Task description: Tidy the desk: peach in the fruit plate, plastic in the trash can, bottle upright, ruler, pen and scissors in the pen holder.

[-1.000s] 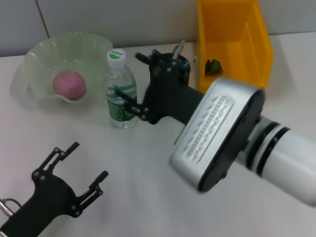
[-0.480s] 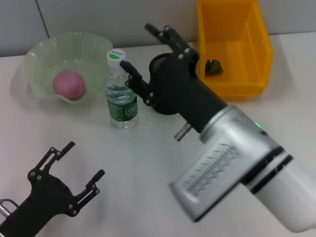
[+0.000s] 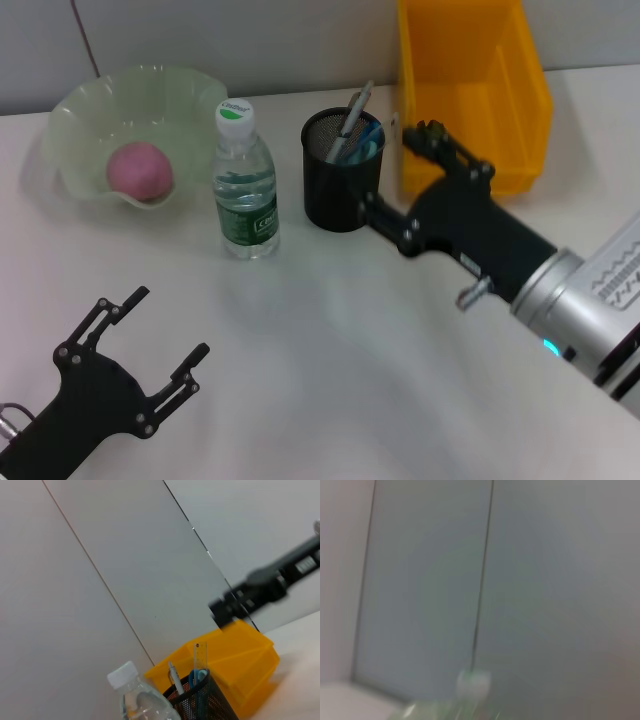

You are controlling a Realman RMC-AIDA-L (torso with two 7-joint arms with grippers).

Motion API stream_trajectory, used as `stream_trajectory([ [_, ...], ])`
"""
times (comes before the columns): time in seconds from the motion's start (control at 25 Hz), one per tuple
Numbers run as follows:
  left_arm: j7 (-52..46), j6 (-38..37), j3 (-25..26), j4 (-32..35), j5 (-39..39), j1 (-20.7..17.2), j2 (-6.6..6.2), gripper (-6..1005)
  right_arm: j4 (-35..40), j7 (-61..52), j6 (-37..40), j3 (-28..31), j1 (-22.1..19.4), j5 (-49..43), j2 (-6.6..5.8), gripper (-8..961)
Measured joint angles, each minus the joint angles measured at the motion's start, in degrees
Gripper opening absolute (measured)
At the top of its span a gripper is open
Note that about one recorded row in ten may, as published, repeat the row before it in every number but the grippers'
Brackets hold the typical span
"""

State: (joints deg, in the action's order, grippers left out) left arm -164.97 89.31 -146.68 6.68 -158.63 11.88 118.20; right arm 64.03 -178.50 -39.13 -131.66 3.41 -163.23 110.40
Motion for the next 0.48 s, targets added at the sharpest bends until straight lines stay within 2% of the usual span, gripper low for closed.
stream_trajectory([
  [0.08, 0.0, 0.1, 0.0, 0.0, 0.0, 0.0, -0.02, 783, -0.8, 0.3, 2.1, -1.5, 0.5, -0.1, -0.63, 733],
  [0.2, 0.0, 0.3, 0.0, 0.0, 0.0, 0.0, -0.06, 783, -1.9, 2.5, 3.4, -3.1, 0.6, -1.7, -0.65, 733],
  [0.36, 0.0, 0.4, 0.0, 0.0, 0.0, 0.0, -0.06, 783, -4.5, 5.2, 3.2, -8.8, 1.5, -4.0, -0.89, 733],
  [0.48, 0.0, 0.4, 0.0, 0.0, -0.1, 0.3, -0.11, 783, -5.3, 6.1, 3.1, -10.0, 1.5, -4.1, -1.00, 733],
])
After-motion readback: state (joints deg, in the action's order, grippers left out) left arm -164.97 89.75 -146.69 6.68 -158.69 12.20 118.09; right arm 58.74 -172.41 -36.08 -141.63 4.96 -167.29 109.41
